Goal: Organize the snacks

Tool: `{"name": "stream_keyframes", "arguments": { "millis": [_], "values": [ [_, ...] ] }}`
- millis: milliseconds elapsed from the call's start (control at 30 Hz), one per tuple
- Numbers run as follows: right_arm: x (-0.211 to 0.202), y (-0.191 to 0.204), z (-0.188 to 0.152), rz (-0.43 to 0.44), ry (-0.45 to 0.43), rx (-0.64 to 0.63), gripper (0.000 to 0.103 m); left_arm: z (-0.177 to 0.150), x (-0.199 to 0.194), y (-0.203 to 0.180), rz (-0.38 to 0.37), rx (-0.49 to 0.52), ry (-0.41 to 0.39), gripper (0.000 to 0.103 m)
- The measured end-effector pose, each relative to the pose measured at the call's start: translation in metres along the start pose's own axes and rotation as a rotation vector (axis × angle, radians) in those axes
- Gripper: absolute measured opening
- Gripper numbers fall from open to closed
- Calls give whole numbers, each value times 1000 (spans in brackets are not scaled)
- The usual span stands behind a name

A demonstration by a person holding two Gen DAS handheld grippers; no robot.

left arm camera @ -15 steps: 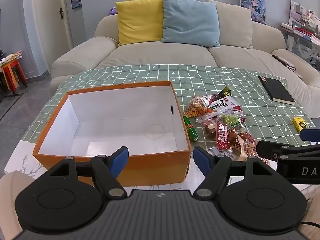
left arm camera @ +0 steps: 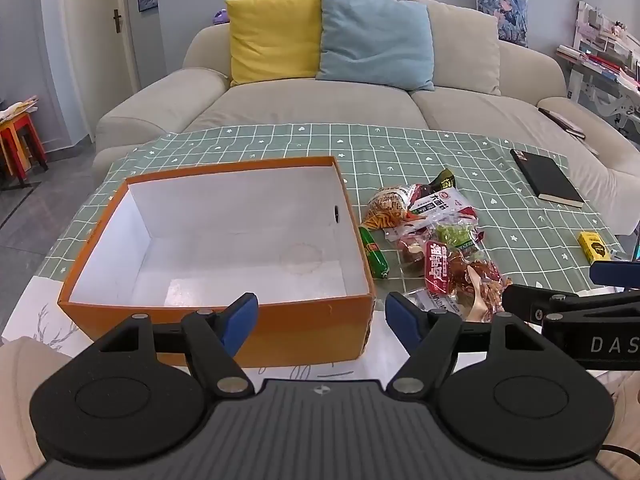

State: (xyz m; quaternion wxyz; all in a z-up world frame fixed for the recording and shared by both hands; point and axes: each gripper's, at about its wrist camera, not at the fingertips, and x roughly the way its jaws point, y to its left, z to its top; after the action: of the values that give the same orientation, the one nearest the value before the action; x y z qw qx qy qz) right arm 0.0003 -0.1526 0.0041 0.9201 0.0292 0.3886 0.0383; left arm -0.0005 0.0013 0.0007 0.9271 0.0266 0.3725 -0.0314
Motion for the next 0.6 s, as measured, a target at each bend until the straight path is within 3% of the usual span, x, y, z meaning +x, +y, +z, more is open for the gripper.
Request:
{"name": "stream_keyframes", "arguments": {
  "millis": [600],
  "values": [
    [5,0,-1,2,13,5,99,-1,5,1,21,-10,26,85]
  ]
}}
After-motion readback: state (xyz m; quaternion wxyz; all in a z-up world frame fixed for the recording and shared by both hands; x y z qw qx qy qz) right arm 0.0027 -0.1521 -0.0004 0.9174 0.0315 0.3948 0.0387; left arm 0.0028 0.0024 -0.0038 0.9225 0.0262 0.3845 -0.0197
